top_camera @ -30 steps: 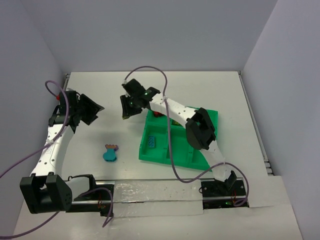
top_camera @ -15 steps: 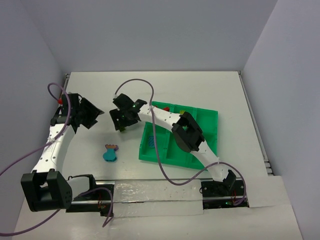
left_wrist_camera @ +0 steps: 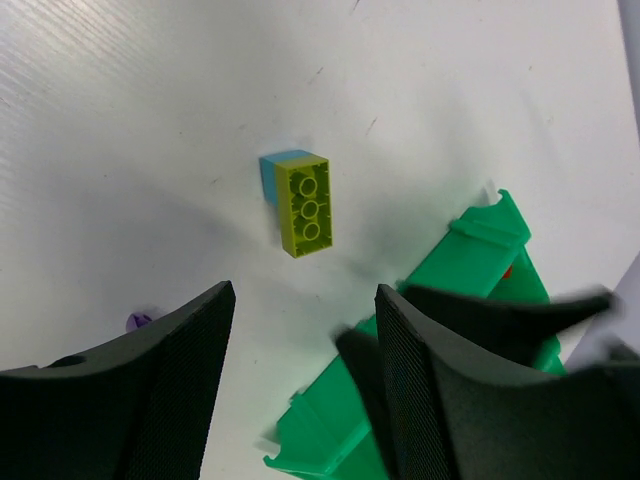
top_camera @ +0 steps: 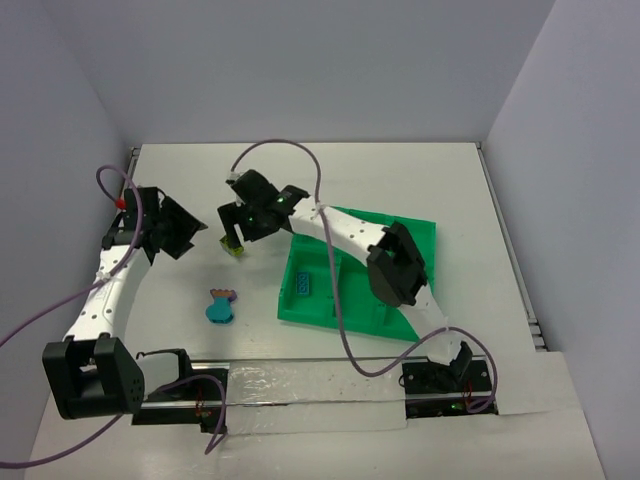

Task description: Sort the legos into containers by color

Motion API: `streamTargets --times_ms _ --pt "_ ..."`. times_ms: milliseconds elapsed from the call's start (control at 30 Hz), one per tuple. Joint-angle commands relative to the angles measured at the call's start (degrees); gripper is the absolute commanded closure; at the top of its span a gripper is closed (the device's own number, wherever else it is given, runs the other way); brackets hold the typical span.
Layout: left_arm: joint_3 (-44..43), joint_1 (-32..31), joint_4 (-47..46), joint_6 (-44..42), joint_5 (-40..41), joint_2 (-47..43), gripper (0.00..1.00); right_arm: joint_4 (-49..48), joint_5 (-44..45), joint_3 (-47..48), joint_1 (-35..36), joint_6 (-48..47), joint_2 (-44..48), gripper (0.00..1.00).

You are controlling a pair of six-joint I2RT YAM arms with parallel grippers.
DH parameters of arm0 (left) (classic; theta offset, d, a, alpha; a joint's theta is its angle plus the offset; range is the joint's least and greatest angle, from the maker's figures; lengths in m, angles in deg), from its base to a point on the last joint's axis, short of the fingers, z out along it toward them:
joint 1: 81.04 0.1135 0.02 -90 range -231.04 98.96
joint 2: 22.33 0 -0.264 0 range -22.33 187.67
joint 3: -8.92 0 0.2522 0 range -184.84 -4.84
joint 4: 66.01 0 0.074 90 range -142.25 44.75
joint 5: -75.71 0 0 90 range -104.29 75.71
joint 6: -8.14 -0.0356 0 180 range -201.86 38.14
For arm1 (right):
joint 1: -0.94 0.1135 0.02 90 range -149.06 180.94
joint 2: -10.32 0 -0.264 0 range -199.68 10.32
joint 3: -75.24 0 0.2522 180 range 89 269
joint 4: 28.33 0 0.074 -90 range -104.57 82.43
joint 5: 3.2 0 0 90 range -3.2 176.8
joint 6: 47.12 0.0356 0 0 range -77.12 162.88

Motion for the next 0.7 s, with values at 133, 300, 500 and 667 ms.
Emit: streamTargets --times_ms 133,300,500,667 --pt "-7.9 -1.4 2.2 1.0 -1.0 9.8 0.37 -5.2 2.1 -13.8 -4.3 -2.7 23.5 0.17" --pt "-17.3 -7.9 10.6 5.1 9.0 17.6 0.35 -6.7 2.6 -21.9 -9.3 -1.4 29.9 0.17" --pt "-26.7 -12.2 20.1 9.3 18.2 27.1 0.31 -7.7 3.3 -28.6 -12.8 -1.6 34.5 0.17" --pt "-29.9 -15.7 23.2 10.2 22.3 31.4 0.21 -7.7 2.7 -31.1 -13.6 -1.5 35.9 0.17"
